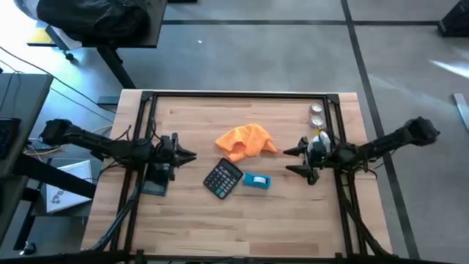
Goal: Apply microfiber cloth
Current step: Return to Home Position
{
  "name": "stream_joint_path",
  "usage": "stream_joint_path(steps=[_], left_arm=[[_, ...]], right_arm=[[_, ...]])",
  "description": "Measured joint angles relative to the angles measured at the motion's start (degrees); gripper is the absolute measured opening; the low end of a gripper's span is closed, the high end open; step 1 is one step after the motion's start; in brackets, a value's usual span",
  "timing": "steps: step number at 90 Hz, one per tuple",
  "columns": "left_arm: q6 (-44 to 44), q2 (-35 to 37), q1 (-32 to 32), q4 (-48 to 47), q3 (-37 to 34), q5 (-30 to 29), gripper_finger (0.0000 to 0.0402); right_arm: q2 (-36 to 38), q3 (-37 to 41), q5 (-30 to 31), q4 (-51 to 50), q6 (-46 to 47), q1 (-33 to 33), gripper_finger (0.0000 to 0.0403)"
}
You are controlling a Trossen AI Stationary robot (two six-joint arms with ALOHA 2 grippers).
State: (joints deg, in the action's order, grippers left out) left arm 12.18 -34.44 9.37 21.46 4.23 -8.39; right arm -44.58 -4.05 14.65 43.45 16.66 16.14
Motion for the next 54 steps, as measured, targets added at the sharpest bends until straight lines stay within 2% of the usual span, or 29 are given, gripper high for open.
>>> stream_joint_path(steps=[8,15,23,37,45,54], left_arm=[[1.5,0.8,-1.1,-0.1,-1.6,3.6,0.0018],[2.4,1.0,-2.1,-0.3,-3.5,3.4,0.0005],[2.0,1.5,-4.2,-1.6,-3.6,3.9,0.0002],[-2.2,2.3,-10.2,6.9,-3.6,15.9,0.0000],[-3.3,2.9,-14.8,8.7,-3.5,19.6,0.0000],[-2.4,3.1,-20.0,7.1,-3.6,23.2,0.0000]], right_arm=[[-0.6,0.0,0.1,-4.3,1.7,1.6,0.0237],[-0.9,0.0,0.1,-7.4,2.1,2.7,0.0215],[-0.7,0.1,0.3,-7.3,-1.6,3.4,0.0180],[-0.2,0.2,1.5,-7.4,-9.5,2.9,0.0088],[0.6,0.2,0.7,-9.4,-11.2,0.8,0.0024],[2.1,0.2,-3.8,-12.9,-9.5,-2.9,0.0010]])
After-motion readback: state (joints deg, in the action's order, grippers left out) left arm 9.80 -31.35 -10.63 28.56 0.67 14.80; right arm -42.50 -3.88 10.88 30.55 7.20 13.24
